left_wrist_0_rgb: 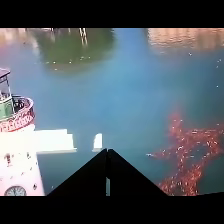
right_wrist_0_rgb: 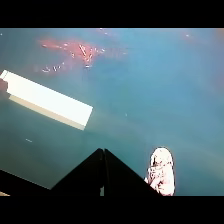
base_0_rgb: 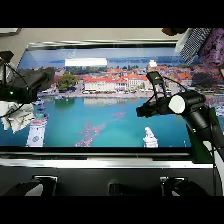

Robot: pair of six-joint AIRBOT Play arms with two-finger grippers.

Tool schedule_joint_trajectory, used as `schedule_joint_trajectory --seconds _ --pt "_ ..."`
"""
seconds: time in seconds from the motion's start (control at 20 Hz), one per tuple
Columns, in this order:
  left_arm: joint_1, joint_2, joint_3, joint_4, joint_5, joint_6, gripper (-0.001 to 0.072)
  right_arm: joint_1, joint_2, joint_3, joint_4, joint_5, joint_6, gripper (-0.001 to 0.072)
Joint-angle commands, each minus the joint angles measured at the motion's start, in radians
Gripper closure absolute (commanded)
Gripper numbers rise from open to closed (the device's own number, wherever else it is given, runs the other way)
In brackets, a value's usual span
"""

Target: Fold the clothes and pants, and hang the long-sleeved shirts on hangers.

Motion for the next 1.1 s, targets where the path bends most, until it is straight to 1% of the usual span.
schedule_joint_trajectory --seconds 0.0,0.45,0.5,0.55,0.6,0.65,0.7,0.75,0.8,0.9,1.05 --pt "0.0 0.0 0.0 0.0 0.0 0.0 0.0685 0.001 0.0 0.001 0.0 0.0 0.0 0.0673" --pt "0.0 -0.002 0.0 0.001 0.0 0.0 0.0685 0.001 0.0 0.001 0.0 0.0 0.0 0.0673" --pt "0.001 -0.005 0.0 0.006 0.001 0.0 0.0661 0.001 0.0 0.001 0.0 0.0 0.0 0.0673" --pt "0.001 -0.011 0.0 0.03 0.0 -0.003 0.044 0.001 0.0 0.001 0.0 0.0 0.0 0.0673" --pt "0.001 -0.02 -0.001 0.092 0.001 -0.092 0.0052 0.001 0.0 0.001 0.0 0.0 0.0 0.0673" --pt "0.003 -0.032 -0.001 0.181 0.0 -0.22 -0.0013 0.001 0.0 0.001 0.0 0.0 0.0 0.0673" --pt "0.02 -0.048 -0.003 0.278 0.002 -0.304 -0.0013 0.001 0.0 0.001 0.0 0.0 0.0 0.0673" --pt "0.054 -0.064 -0.007 0.325 0.019 -0.362 -0.0013 0.001 0.0 0.001 0.0 0.0 0.0 0.0673" --pt "0.106 -0.082 -0.022 0.326 0.064 -0.39 -0.0013 0.001 0.0 0.001 0.0 0.0 0.0 0.0673" --pt "0.212 -0.121 -0.054 0.325 0.155 -0.392 -0.0013 0.001 0.0 0.001 0.0 0.0 0.0 0.0673" --pt "0.361 -0.196 -0.061 0.321 0.254 -0.402 -0.0013 0.001 0.0 0.001 0.0 0.0 0.0 0.0673"
